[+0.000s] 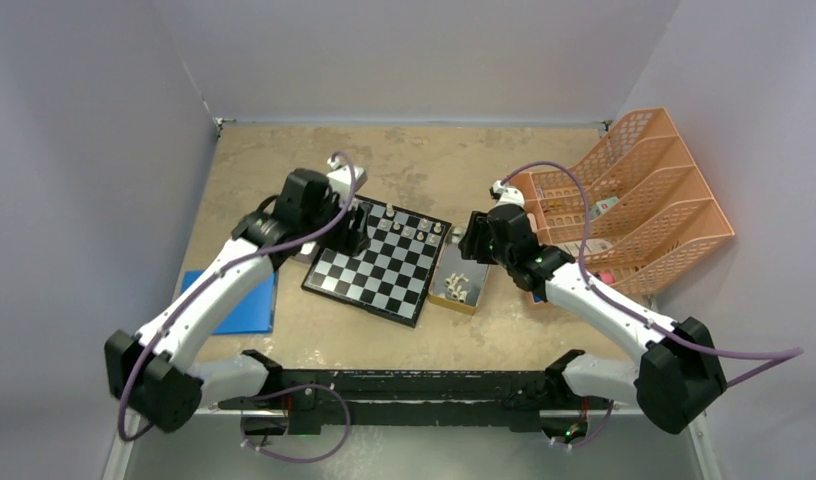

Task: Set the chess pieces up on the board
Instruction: Pick up the chess piece from the storage box.

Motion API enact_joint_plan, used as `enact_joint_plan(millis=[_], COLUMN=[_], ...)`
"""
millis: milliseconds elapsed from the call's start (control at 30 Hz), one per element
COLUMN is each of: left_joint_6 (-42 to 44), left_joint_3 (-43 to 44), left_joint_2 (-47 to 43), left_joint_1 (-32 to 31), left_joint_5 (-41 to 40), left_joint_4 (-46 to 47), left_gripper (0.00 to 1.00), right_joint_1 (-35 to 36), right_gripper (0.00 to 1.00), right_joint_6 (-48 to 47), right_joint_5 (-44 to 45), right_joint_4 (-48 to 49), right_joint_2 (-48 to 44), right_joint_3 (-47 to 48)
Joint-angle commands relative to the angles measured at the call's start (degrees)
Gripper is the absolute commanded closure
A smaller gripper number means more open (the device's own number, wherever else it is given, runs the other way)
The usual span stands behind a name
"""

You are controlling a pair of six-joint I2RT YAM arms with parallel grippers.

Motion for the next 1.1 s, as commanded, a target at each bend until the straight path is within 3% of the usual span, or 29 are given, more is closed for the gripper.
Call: enact_joint_plan(millis=[0, 133, 367, 600, 800, 1067], left_joint_6=[-2.4, -2.8, -2.9, -2.1, -2.0, -2.0], left_joint_3=[-10.0, -14.7, -15.8, -16.1, -15.7, -16.0], left_joint_2=[-11.3, -17.6, -22.6, -22.5, -22.5, -23.6], left_joint_1=[-0.2, -0.2, -0.2, -0.2, -0.2, -0.2], left_joint_5=[1.6, 0.9, 4.7, 6.4, 7.3, 6.5], left_joint_4=[6.2, 7.7, 9.4, 9.0, 8.8, 8.8], left_gripper=[0.39, 0.39, 0.39, 0.39, 0.4, 0.4], right_joint_1=[-0.1, -0.1, -0.1, -0.1, -0.1, -0.1], right_gripper=[0.5, 0.54, 0.62, 0.64, 0.64, 0.67], right_joint_6=[2.3, 3.4, 7.6, 10.3, 12.8, 11.1], right_joint_5=[7.9, 16.5, 17.7, 20.4, 28.0, 27.0], right_joint_4=[-1.5, -1.9, 2.8, 4.6, 2.2, 4.6], right_joint_2=[1.8, 4.6, 11.8, 20.6, 24.3, 27.2], right_joint_3=[4.0, 4.9, 5.5, 7.3, 8.5, 9.4])
